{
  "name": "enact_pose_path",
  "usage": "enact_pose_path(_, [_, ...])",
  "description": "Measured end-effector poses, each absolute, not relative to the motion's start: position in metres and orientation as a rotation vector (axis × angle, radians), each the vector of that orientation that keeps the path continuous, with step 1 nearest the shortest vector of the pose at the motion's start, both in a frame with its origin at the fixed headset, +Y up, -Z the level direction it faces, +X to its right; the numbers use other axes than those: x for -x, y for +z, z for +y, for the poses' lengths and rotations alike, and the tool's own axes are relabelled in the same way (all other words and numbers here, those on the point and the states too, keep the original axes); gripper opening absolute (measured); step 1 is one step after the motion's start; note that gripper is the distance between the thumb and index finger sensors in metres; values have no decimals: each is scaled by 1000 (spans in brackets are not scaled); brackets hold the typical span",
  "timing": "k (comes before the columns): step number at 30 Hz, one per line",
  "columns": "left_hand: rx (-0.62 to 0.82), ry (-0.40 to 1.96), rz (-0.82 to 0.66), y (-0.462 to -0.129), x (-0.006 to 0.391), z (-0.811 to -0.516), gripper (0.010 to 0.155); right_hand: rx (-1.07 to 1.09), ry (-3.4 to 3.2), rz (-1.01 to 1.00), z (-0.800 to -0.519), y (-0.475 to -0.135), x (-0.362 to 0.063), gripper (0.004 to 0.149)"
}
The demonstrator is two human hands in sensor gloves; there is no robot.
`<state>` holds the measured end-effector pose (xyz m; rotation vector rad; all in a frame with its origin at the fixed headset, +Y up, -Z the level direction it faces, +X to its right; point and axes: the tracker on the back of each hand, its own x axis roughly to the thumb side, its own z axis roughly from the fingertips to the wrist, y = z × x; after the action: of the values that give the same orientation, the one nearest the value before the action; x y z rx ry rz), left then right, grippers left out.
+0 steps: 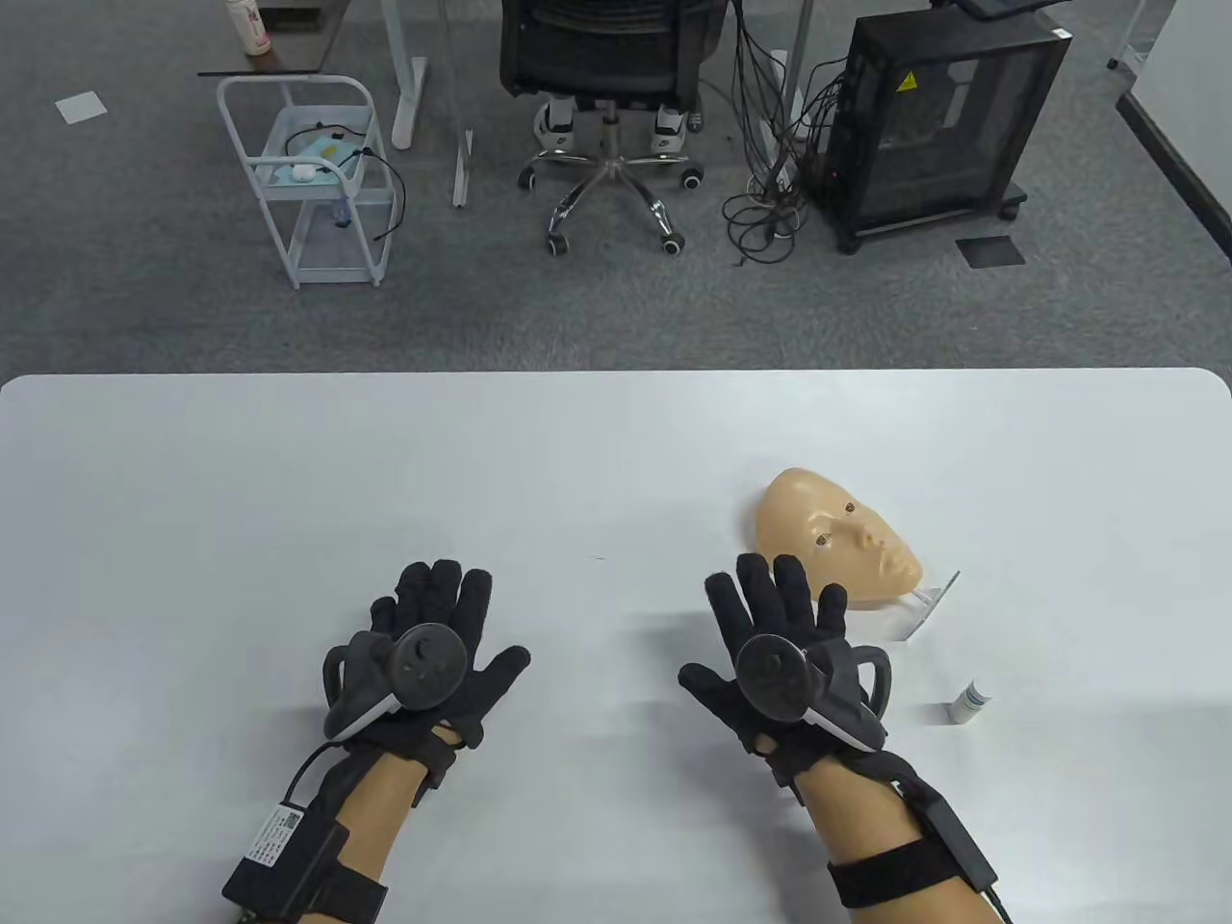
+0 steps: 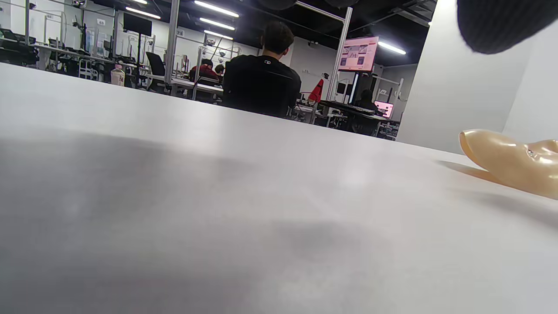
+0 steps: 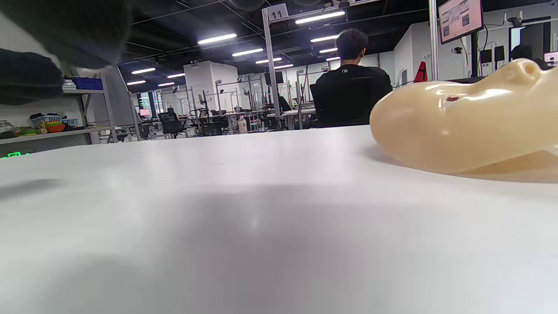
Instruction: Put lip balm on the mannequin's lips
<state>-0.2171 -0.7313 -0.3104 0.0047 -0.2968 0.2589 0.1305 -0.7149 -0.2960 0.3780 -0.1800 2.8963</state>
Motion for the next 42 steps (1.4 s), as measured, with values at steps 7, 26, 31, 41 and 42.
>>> enact_pose_path(7, [-3,282,-295,-311,222,-728,87,-381,2879,-159,-715,-297,-131,94])
enact_pose_path(26, [-17,322,-309,-308,226,-719,84,-543,2998,-42,-672,-362,-114,77])
enact_pose_path(31, [-11,343,-316,-310,227,-718,83,-504,3155,56,-661,-424,-116,72])
enact_pose_path(41, [-1,356,-319,-309,228,-716,83,-581,3380,438,-701,-511,-121,68])
enact_pose_path(42, [2,356,-318,-309,228,-717,83,-587,3383,463,-702,-513,-121,67])
